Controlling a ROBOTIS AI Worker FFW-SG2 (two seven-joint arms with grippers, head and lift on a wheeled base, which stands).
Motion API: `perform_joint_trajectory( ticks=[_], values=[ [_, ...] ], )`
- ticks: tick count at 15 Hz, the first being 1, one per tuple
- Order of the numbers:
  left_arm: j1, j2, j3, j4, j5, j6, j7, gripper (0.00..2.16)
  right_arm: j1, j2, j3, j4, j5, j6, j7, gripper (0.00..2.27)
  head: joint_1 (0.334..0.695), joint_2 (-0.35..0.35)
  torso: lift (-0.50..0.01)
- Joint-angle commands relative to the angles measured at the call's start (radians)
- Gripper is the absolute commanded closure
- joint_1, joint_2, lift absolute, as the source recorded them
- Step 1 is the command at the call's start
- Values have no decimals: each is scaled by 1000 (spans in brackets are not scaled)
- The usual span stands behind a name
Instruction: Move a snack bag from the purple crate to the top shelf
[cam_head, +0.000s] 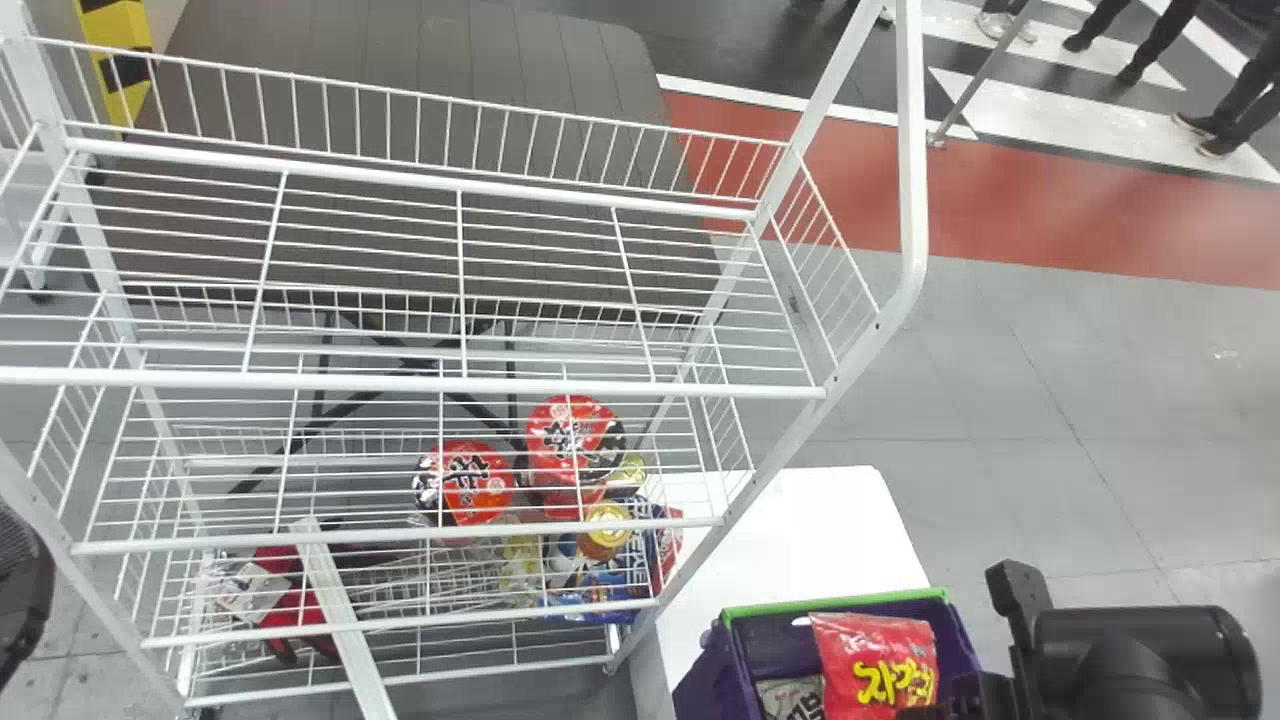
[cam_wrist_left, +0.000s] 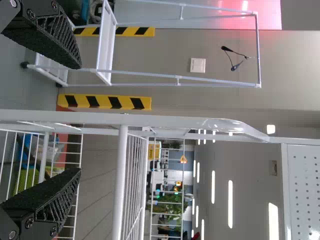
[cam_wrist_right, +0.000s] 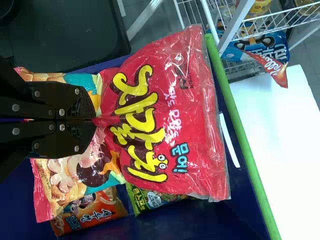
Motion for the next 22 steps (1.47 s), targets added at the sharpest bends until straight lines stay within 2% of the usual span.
perform_joint_trajectory(
  ticks=[1,17,22],
  values=[
    [2,-1,-1,0,-1,0,-2,76,0,0,0,0,0,-6,2,2067,695,-350,-66],
    [12,2,-3,-6,-3,-6,-3,76,17,2,-12,-3,0,-12,3,2067,695,-350,-2],
    [8,2,-14,-5,-6,-3,-5,76,17,2,-23,-15,0,4,26,2067,695,-350,9]
  ],
)
